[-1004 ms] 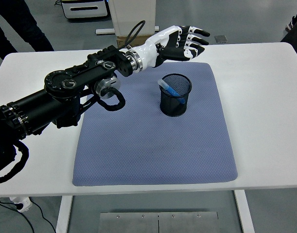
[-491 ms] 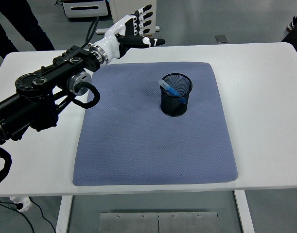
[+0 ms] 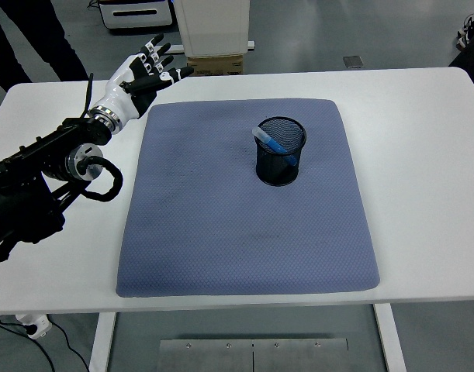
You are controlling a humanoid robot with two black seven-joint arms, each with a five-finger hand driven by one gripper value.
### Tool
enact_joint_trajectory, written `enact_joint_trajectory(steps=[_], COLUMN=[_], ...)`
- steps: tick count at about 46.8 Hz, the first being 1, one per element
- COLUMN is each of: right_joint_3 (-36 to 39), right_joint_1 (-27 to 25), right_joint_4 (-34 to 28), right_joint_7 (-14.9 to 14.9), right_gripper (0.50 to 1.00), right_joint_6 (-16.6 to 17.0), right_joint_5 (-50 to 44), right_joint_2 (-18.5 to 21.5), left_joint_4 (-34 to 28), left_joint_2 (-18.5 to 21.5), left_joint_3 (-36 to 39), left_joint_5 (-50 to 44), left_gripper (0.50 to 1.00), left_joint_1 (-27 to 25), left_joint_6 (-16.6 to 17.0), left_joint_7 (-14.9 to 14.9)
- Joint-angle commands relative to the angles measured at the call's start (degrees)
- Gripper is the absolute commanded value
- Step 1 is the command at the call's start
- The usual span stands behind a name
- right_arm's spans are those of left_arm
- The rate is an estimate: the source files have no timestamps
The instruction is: Left hand places marker in pen holder
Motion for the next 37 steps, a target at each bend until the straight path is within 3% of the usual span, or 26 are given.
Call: enact_joint_trajectory(steps=[1,13,37], right_joint_3=[-0.01,-0.01,0.26], right_joint_1=[0.00,0.00,0.44], right_joint_4=[0.00,0.00,0.09], right_joint_7=[0.00,0.00,0.00], right_gripper=[1.000,1.000,1.000], right_joint_6=[0.00,0.00,0.09], right_joint_5=[0.00,0.00,0.17], right_joint_2=[0.00,0.00,0.00], left_joint_4=[0.01,0.36,1.68], left_joint_2=[0.34,4.38,5.26], left_joint_3=[-1.20,-7.71,-7.80], left_joint_5=[-0.09,-0.09,0.00], left_gripper=[1.000,1.000,1.000], left_joint_1=[1.88,8.57,9.36], left_joint_6=[0.09,0.00,0.09], left_joint_7=[-0.02,-0.02,-0.02])
